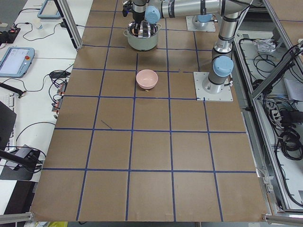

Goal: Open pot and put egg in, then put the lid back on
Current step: 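Lift the egg from the bowl with the left gripper and carry it over the pot, then lower the egg into the pot and open the left gripper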

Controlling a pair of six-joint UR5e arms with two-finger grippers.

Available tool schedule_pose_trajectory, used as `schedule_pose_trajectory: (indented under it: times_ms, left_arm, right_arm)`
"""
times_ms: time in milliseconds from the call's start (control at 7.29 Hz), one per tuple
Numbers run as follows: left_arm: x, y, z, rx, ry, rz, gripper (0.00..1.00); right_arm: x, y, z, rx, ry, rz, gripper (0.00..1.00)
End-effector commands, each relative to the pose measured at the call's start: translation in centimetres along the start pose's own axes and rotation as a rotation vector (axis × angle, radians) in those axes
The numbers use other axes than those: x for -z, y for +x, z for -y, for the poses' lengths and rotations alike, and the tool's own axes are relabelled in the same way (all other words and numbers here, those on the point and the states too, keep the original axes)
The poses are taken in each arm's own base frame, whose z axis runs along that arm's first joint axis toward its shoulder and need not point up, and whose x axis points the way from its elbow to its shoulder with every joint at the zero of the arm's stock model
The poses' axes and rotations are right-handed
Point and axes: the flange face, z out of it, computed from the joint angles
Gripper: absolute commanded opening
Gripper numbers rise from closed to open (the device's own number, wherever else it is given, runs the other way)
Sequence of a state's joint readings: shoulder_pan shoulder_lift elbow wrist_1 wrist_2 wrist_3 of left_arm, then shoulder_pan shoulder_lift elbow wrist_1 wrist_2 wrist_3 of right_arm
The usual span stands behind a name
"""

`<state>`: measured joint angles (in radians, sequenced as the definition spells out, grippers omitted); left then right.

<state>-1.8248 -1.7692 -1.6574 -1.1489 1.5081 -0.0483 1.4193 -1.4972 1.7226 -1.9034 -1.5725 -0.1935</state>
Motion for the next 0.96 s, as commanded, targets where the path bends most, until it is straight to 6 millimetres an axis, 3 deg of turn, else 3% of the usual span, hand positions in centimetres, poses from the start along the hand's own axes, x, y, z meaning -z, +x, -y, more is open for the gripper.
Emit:
schedule_pose_trajectory:
  times_ms: [0,137,411,685,823]
  left_arm:
    - [-4.4,5.5,0.1,-0.083,0.017,-0.007,0.04]
    - [-5.6,5.4,0.0,-0.082,-0.004,-0.003,0.04]
    - [-6.2,8.2,-0.7,-0.141,0.004,0.039,0.04]
    - [-8.2,8.6,-0.7,-0.145,-0.01,0.049,0.06]
    - [-8.3,8.9,-0.9,-0.154,-0.015,0.049,0.31]
  right_arm:
    - [0.0,0.1,0.0,0.003,0.0,-0.002,0.26]
    - [0.0,0.1,0.0,0.003,0.0,-0.002,0.26]
    - [0.0,0.1,0.0,0.003,0.0,-0.002,0.26]
    - [-0.1,0.1,0.0,0.003,-0.002,-0.001,0.26]
    - [-0.1,0.1,0.0,0.003,-0.002,-0.003,0.26]
